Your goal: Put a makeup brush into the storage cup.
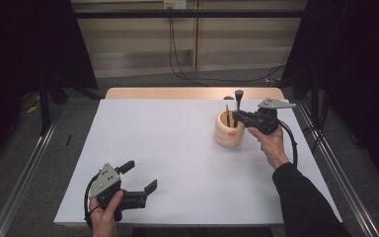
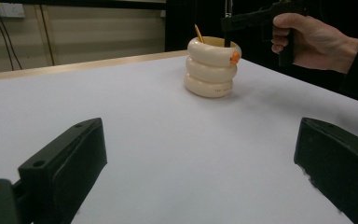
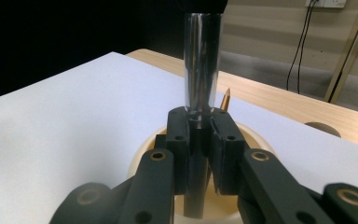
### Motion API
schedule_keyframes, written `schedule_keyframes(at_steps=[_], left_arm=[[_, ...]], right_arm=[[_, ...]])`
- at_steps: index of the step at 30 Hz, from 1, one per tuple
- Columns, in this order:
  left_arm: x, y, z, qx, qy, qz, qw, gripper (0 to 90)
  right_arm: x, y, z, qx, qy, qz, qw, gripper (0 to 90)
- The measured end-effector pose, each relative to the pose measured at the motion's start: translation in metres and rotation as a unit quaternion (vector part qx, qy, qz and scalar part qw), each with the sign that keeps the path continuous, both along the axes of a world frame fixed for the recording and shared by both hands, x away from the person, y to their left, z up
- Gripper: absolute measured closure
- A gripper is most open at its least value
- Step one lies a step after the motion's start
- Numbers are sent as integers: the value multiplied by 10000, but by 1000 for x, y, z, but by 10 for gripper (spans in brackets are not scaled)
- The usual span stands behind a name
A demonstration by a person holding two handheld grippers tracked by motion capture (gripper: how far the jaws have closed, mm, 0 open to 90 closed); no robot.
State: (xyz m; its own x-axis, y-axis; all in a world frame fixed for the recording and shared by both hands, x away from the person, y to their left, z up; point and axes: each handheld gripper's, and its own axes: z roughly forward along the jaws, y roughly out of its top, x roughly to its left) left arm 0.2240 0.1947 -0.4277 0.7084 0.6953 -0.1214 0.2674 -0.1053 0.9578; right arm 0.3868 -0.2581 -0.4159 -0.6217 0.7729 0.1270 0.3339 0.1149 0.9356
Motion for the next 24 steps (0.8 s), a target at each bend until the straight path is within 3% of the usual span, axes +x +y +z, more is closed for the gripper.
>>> schedule_keyframes(at_steps=[16,24], left_arm=[[3,-1,0,-5,-9,-39,10000,23],[1,-1,0,0,4,27,10000,22]], right_arm=[[1,0,-11,2,121,-53,9999,783],[0,-2,-14,54,156,-92,9998,714]])
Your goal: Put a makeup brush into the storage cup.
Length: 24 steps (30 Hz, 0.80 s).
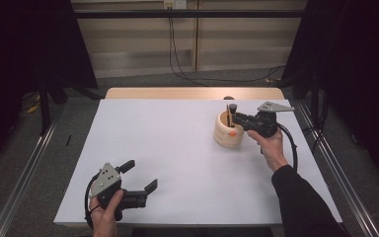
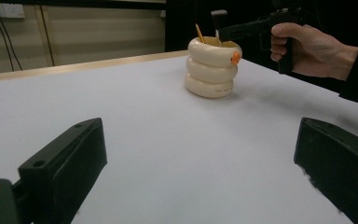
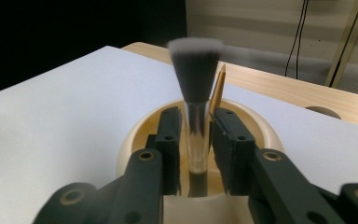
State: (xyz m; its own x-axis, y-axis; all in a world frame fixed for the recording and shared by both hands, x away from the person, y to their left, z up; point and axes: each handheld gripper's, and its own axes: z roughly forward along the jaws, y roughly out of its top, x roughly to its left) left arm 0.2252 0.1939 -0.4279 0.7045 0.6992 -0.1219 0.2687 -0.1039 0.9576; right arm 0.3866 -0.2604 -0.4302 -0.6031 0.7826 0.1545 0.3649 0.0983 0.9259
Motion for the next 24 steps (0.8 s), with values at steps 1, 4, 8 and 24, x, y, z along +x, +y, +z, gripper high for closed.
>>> schedule_keyframes(at_steps=[1,4,8,24], left_arm=[[0,0,0,-3,1,-1,10000,23],[0,0,0,3,-7,1,10000,23],[0,1,0,15,5,2,10000,23],[-2,3,0,7,-39,21,10000,22]], right_arm=[[0,0,0,8,-1,-6,10000,697],[0,1,1,-17,-18,-37,10000,637],[-1,1,2,39,-26,-20,10000,422],[-10,3,5,159,-109,-73,9998,2]])
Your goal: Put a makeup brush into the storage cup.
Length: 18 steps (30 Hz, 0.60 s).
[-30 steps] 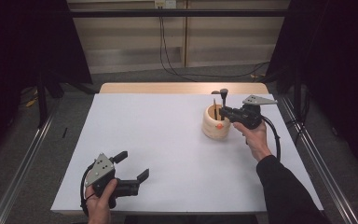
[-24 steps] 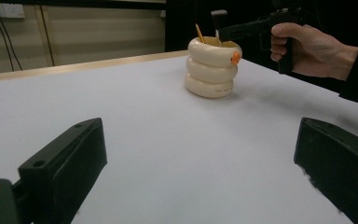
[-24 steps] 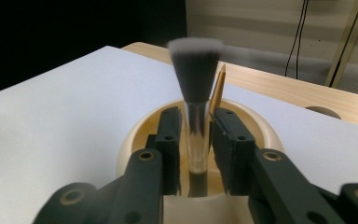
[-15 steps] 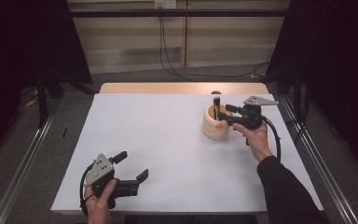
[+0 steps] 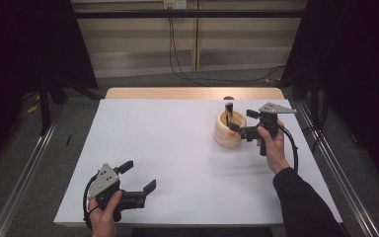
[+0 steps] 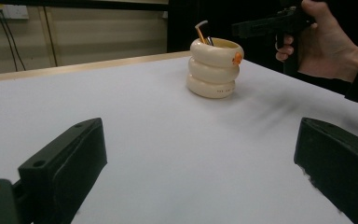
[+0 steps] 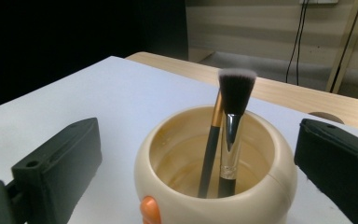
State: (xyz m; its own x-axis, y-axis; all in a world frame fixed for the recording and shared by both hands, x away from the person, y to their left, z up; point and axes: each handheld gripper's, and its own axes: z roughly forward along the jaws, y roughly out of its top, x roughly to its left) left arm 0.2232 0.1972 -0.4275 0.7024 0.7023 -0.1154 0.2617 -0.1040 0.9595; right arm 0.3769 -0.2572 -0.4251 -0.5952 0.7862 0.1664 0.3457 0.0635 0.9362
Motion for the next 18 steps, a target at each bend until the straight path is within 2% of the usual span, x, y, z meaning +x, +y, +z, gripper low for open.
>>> schedule_keyframes(at_steps=[4,5,8,10,14,18], left_arm=[[0,-1,0,21,0,-6,10000,22],[0,-1,0,-5,7,15,10000,22],[1,-1,0,-19,4,-9,10000,22],[1,-1,0,-15,5,-4,10000,22],[1,0,0,-7,-3,25,10000,22],[1,0,0,-16,2,41,10000,22]], right_arm=[[-4,1,1,7,-29,-11,10000,1],[-6,1,1,-21,-81,-103,9999,1],[-13,4,0,-278,-261,-375,9986,10],[-17,4,1,-334,-302,-377,9983,8],[-24,4,3,-352,-451,-499,9971,3],[-32,4,5,-341,-478,-532,9969,1]])
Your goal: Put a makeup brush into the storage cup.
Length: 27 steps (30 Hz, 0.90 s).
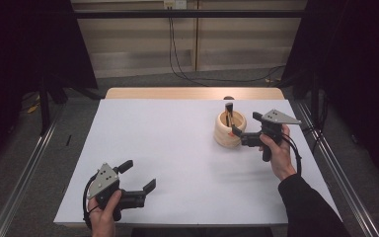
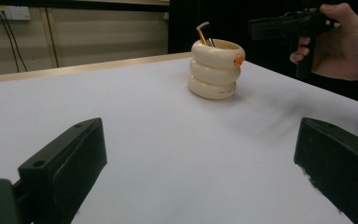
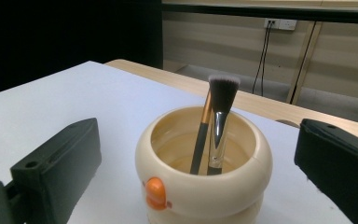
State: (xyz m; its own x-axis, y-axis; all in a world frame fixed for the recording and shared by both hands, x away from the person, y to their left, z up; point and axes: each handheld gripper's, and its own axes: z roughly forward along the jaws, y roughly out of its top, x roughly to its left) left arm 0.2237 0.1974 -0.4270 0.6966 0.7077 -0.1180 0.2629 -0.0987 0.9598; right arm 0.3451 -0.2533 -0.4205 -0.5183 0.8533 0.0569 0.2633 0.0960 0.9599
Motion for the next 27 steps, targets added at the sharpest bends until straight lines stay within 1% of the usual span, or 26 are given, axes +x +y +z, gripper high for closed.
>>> schedule_keyframes(at_steps=[1,3,4,7,9,12,16,17,18,19,21,23,25,26,27], left_arm=[[0,0,0,-29,3,-19,10000,22],[0,1,0,5,-21,-4,10000,22],[0,1,0,-6,-23,14,10000,22],[0,0,0,17,-20,69,10000,21],[0,0,0,3,-21,65,10000,21],[0,0,0,-16,-25,47,10000,21],[0,1,0,-22,-25,45,10000,20],[0,1,0,-24,-30,47,10000,20],[0,1,0,-10,-34,78,10000,20],[0,1,0,-17,-27,88,10000,19],[0,1,0,-7,-30,92,10000,19],[0,1,0,-15,-7,60,10000,20],[0,1,-1,-43,0,45,10000,19],[0,1,-1,-42,8,41,10000,19],[0,1,-1,-56,9,46,10000,19]], right_arm=[[-2,0,0,0,-18,-7,10000,1],[-8,0,1,21,-23,-2,10000,1],[-10,-1,2,-12,-67,-13,10000,2],[-17,-3,4,42,-60,-20,10000,3],[-22,-4,4,58,-59,-39,10000,4],[-29,-6,4,0,-46,-32,10000,4],[-38,-9,7,62,-33,-52,10000,0],[-41,-9,7,29,-131,-77,9999,0],[-44,-9,7,4,-182,-105,9998,0],[-47,-9,7,-7,-141,-84,9999,0],[-52,-9,5,-14,-132,-60,9999,1],[-57,-11,3,-70,-102,-89,9999,2],[-63,-13,1,-41,-84,-104,9999,3],[-66,-14,0,-102,-55,-70,9999,3],[-69,-16,0,-97,-65,-90,9999,3]])
